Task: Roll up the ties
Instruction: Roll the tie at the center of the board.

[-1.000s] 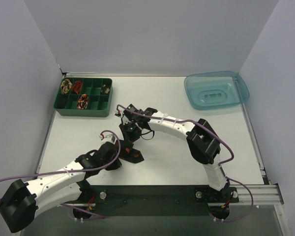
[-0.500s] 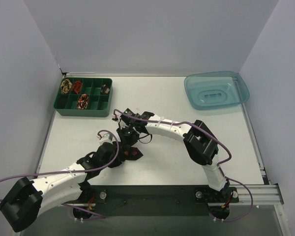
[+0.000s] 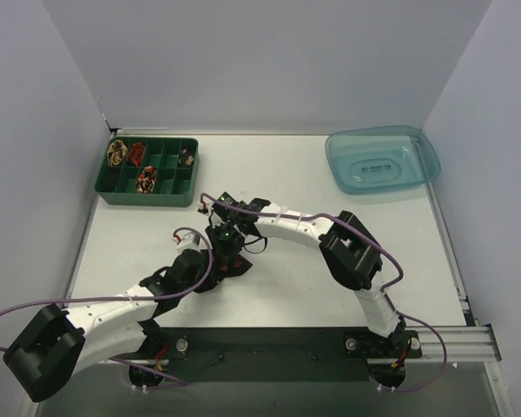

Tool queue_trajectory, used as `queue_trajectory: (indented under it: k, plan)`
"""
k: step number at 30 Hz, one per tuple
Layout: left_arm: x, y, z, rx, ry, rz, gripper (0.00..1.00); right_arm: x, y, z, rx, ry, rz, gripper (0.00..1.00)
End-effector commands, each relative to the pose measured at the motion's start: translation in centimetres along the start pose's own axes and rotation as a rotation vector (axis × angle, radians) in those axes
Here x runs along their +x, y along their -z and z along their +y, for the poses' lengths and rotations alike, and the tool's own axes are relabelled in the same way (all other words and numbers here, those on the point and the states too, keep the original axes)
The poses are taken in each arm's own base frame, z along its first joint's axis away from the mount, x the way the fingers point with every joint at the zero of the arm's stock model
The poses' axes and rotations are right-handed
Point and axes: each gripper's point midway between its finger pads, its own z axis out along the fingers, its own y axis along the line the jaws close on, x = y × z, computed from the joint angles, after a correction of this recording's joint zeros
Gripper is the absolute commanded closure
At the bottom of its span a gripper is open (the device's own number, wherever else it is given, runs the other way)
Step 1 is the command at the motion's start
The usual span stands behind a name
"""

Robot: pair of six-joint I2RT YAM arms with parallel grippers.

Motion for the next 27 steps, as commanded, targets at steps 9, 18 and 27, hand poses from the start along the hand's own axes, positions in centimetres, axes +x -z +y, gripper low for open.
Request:
queue_trajectory:
  k: [9, 18, 27]
  plan:
    - [0.2, -2.0, 3.4, -0.122, -0.032, 0.015, 1.0, 2.8, -2.4, -1.3, 0.029, -0.037, 0.114, 0.95]
    - [-0.6, 1.5, 1.7, -0.03, -0.08, 0.005, 0.75, -1.2, 1.2, -1.9, 0.011, -0.057, 0.004, 0.94]
    - [-4.7, 5.4, -0.9, 0.032, -0.064, -0.111, 0.29, -2.5, 1.3, -2.4, 0.01, -0.06, -0.017, 0.94]
